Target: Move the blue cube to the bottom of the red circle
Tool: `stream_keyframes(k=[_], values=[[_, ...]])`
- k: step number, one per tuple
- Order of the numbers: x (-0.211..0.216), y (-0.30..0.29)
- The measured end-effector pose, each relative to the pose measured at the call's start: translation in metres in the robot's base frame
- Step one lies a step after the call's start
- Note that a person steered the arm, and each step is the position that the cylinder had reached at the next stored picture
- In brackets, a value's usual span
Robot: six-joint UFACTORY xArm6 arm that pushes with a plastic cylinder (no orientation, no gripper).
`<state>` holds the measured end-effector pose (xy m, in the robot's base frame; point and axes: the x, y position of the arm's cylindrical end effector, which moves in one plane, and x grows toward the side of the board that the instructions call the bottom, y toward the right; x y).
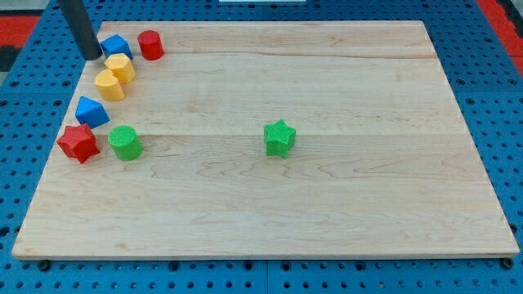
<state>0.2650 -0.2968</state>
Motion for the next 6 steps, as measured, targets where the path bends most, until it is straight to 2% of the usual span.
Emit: stream_keyframes(k=[1, 2, 3, 4, 5, 6], values=[[-0.016, 0.001], [-0.013, 0.062], [0.006, 0.077], [0.006, 0.071], [0.006, 0.015], [0.056, -0.006]])
